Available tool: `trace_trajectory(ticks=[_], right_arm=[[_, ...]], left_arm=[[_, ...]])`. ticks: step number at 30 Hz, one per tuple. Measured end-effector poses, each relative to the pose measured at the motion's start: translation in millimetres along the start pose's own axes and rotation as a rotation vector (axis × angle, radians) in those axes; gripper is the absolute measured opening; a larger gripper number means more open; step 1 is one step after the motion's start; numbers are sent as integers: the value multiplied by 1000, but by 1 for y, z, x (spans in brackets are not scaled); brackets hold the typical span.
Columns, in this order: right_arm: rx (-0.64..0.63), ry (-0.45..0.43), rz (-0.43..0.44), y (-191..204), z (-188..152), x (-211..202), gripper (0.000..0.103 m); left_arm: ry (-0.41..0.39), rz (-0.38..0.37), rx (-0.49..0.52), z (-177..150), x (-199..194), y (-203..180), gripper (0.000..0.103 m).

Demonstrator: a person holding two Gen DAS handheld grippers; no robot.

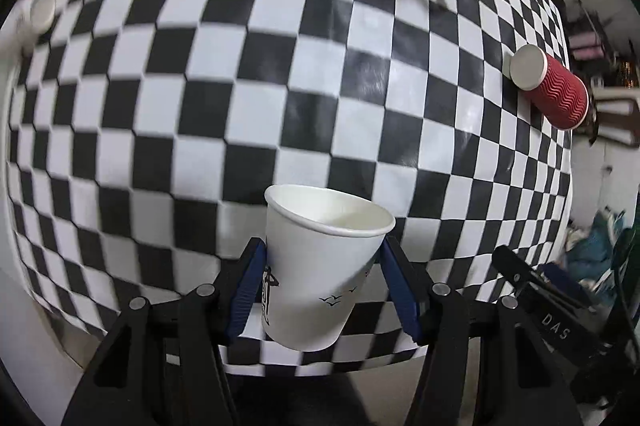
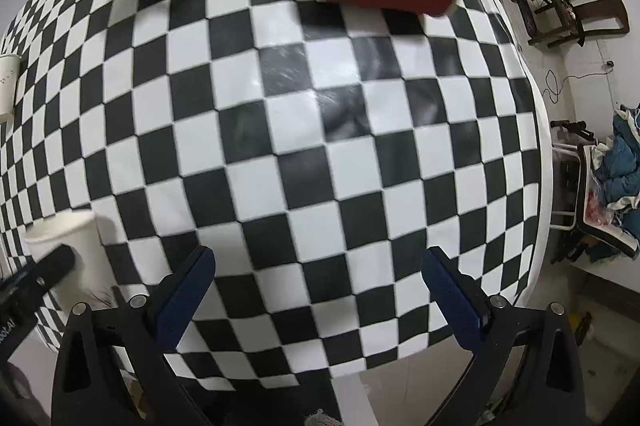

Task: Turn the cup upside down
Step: 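Carry the white paper cup upright toward the right tool, then grasp the white cup with the right tool while the left tool releases it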

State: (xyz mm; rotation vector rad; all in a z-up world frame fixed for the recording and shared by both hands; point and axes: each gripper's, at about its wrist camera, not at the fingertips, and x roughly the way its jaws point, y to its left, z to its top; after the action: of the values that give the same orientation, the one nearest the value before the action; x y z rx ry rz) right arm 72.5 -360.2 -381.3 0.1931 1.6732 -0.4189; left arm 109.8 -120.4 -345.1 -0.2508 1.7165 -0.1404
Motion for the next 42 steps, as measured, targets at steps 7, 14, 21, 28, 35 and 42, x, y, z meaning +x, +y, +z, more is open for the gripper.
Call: trace_trajectory(ticks=[7, 14, 21, 28, 35, 42], right_arm=[[25, 22, 2, -22, -4, 16, 103], [43, 30, -1, -35, -4, 25, 103], [46, 23, 1, -37, -2, 23, 103], [47, 17, 6, -35, -1, 19, 103], [52, 4, 24, -37, -5, 7, 103], [-82, -130, 70, -24, -23, -53, 103]], left_arm=[[14, -36, -79, -4, 21, -14, 57], [12, -5, -34, 2, 22, -19, 61], [1, 31, 13, 3, 27, -28, 80], [-12, 40, 32, 2, 26, -31, 88], [-115, 47, 99, -10, -18, -29, 88], [-436, 151, 157, -43, -104, 0, 103]])
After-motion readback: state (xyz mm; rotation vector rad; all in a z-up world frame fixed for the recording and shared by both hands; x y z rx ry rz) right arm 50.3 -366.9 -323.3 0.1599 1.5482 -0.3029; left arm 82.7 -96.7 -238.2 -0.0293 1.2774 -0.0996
